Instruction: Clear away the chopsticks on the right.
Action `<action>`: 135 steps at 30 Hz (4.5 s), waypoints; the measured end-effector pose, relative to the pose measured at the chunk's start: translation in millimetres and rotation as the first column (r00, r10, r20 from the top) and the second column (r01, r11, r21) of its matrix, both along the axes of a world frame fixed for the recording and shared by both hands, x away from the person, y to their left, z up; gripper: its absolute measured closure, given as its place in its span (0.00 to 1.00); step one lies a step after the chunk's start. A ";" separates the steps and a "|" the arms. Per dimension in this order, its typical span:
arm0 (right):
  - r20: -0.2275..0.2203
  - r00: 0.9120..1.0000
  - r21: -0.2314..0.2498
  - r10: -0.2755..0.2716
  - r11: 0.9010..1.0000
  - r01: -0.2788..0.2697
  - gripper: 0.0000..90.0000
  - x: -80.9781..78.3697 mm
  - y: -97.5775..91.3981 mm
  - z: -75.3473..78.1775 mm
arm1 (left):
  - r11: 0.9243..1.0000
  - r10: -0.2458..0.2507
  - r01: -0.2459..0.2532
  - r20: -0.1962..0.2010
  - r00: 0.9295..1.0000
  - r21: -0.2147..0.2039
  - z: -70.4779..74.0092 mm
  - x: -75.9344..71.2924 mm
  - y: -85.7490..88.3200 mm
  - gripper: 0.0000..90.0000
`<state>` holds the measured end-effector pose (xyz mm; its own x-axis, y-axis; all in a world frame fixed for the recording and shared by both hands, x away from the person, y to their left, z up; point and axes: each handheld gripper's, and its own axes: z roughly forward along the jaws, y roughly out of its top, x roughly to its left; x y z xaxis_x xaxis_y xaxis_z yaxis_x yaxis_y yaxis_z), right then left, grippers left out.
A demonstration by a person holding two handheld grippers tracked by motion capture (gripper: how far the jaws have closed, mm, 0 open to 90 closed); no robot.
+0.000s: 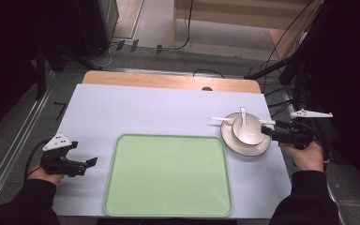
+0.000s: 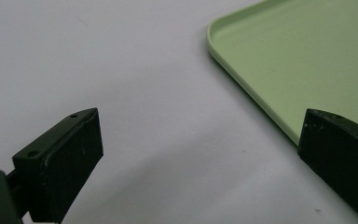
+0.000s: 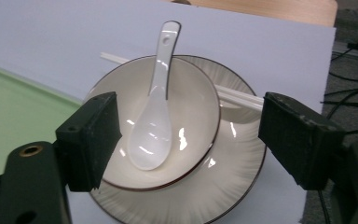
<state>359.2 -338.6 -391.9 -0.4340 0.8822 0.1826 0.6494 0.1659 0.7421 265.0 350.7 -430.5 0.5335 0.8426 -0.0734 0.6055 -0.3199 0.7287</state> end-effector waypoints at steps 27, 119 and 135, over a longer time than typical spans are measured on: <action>-0.104 0.984 0.095 -0.145 0.983 0.155 1.00 65.1 -16.4 -43.9 | 1.000 0.011 -0.011 0.009 1.000 0.015 -0.3 -12.6 3.2 0.00; -0.107 0.993 0.007 -0.045 0.999 0.046 0.62 39.6 -34.3 -45.4 | 0.999 -0.022 0.022 -0.006 1.000 0.029 -3.0 -3.2 -4.9 0.00; -0.169 0.985 -0.017 0.016 1.000 -0.019 0.83 44.9 -23.4 -54.2 | 0.999 -0.019 0.019 -0.008 1.000 0.036 -3.0 -3.1 -5.3 0.00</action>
